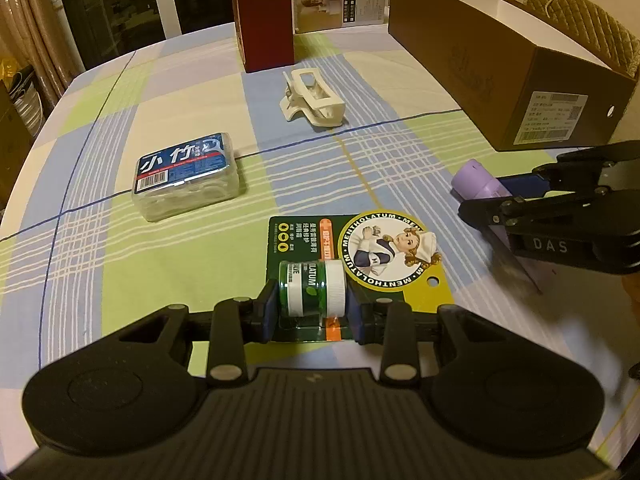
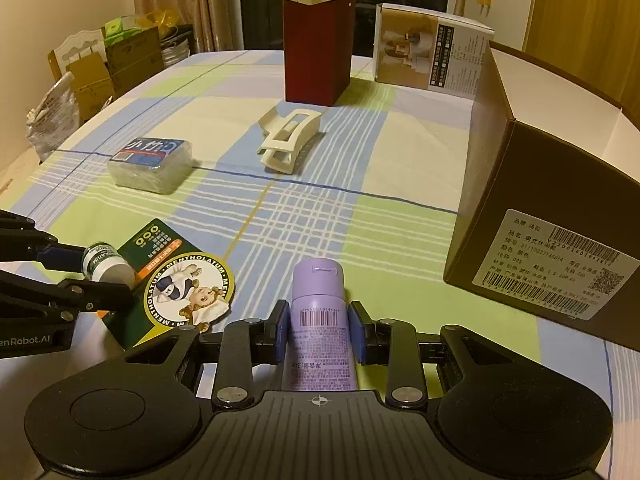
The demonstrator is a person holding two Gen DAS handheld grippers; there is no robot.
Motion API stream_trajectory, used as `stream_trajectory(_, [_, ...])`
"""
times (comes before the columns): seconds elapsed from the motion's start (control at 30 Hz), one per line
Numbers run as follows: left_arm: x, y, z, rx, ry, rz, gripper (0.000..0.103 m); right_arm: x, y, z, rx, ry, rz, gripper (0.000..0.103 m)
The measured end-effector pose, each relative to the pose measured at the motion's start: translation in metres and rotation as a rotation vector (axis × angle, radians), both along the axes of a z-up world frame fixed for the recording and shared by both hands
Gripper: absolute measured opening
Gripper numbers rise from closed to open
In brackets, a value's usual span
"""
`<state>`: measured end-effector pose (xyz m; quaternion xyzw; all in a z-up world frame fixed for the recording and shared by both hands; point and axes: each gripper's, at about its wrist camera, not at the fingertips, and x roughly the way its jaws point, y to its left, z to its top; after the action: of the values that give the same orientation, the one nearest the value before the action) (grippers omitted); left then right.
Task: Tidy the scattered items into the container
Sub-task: 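Carry the balm card and purple tube with both tools to the brown box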
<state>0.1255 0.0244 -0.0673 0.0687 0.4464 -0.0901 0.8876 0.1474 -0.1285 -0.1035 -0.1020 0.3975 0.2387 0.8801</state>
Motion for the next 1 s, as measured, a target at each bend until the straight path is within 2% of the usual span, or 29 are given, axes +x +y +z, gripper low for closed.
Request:
stream_trajectory(0.47, [-0.006, -0.003, 0.01, 0.004, -0.041, -0.006, 0.03, -0.013, -0.004, 0.012, 0.001, -0.022, -0.001, 0.034])
stream_trajectory(1.0, [-0.027, -0.019, 0.037, -0.006, -0.093, -0.032, 0.03, -0.047, -0.019, 0.038, 0.006, -0.044, -0.046, 0.034])
